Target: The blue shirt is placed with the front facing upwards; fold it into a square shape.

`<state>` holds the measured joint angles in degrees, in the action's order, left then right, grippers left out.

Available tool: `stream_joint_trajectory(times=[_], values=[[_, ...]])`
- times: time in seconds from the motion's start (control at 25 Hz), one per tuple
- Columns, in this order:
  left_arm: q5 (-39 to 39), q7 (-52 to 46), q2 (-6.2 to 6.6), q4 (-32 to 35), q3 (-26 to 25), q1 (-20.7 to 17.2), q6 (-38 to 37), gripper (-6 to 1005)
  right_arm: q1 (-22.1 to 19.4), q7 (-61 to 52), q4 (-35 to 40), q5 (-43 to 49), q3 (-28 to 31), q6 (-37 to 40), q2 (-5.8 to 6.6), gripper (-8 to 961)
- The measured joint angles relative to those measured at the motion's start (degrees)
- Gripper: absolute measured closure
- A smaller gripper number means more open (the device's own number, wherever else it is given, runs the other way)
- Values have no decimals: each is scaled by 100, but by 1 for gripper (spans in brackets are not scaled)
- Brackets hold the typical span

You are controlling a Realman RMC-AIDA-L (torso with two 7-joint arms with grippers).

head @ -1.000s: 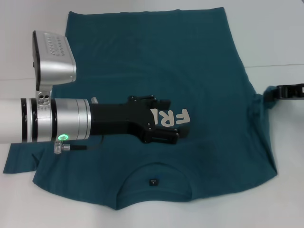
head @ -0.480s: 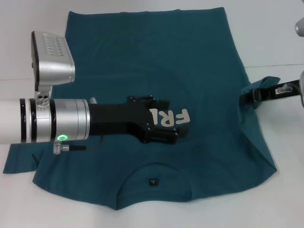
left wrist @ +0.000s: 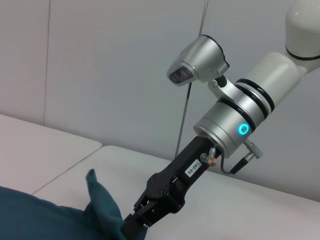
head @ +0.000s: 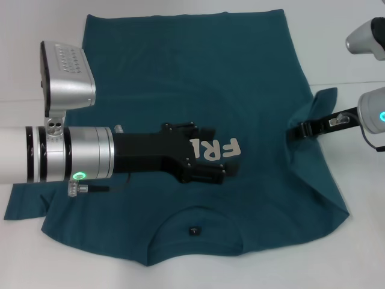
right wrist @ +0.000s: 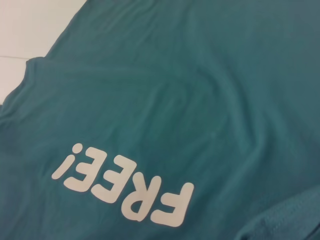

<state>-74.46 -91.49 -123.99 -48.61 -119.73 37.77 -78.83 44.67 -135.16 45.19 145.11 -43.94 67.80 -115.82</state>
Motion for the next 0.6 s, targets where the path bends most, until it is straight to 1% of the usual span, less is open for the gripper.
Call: stream_joint_trajectory(times=[0.32, 0.6], values=[[-7, 0, -2, 1, 3, -15, -13, 109, 149, 16, -450, 0, -209, -236, -19, 892], [-8, -1, -9, 1, 3, -24, -18, 111, 163, -4, -522, 0, -332, -302, -52, 888]])
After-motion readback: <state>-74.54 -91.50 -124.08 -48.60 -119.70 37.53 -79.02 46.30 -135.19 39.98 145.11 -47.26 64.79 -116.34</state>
